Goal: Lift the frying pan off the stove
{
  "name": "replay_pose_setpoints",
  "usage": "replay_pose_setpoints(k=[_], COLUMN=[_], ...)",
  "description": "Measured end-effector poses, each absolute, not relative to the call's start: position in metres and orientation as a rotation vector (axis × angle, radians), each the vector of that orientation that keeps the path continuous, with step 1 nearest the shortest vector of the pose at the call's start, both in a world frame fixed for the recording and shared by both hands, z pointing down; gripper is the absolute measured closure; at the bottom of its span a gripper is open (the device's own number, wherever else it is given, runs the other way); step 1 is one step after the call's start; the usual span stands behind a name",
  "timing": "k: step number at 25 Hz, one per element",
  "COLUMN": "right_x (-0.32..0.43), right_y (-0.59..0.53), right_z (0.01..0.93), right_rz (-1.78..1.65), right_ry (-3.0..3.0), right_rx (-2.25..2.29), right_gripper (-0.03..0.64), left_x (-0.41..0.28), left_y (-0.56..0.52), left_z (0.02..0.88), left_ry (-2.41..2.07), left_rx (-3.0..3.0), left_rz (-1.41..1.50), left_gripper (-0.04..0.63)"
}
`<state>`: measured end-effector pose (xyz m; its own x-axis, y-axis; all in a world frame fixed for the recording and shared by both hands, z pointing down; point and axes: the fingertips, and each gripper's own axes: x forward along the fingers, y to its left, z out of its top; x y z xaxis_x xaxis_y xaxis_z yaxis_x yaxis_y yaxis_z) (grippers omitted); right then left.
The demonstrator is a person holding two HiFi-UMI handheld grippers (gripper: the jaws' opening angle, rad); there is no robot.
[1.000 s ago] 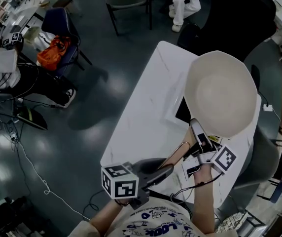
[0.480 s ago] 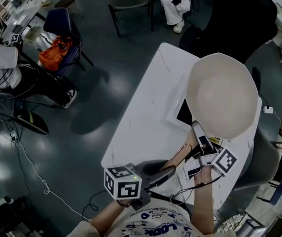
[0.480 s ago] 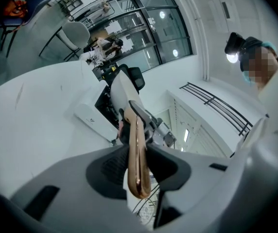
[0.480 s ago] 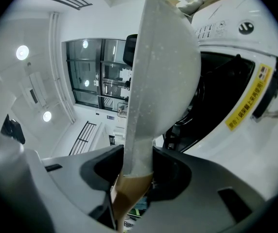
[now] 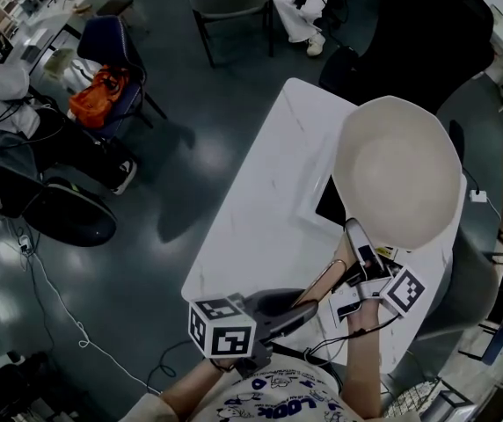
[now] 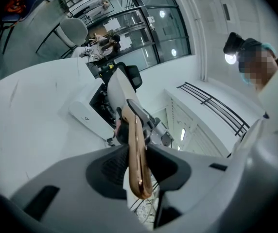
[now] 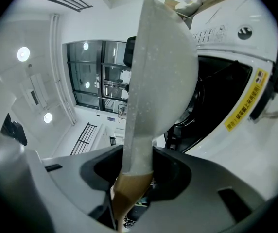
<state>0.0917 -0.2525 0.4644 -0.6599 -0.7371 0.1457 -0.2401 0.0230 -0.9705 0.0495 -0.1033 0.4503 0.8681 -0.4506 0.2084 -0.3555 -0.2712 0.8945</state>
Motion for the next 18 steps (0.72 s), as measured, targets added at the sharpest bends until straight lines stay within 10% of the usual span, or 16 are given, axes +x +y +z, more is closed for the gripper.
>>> replay_pose_setpoints(k=[18], right_x=[0.091], right_y=[-0.239], right_z=[0.419], right_rz=[-1.58], right_ry=[2.003], right_rx=[-0.974], right_gripper=[0.448], left_x=[0.05], left_y=[-0.088], left_z=[0.421], left_ry=[-0.569], left_rx=[1.953], left_rz=[-0.122], left_gripper=[0.471])
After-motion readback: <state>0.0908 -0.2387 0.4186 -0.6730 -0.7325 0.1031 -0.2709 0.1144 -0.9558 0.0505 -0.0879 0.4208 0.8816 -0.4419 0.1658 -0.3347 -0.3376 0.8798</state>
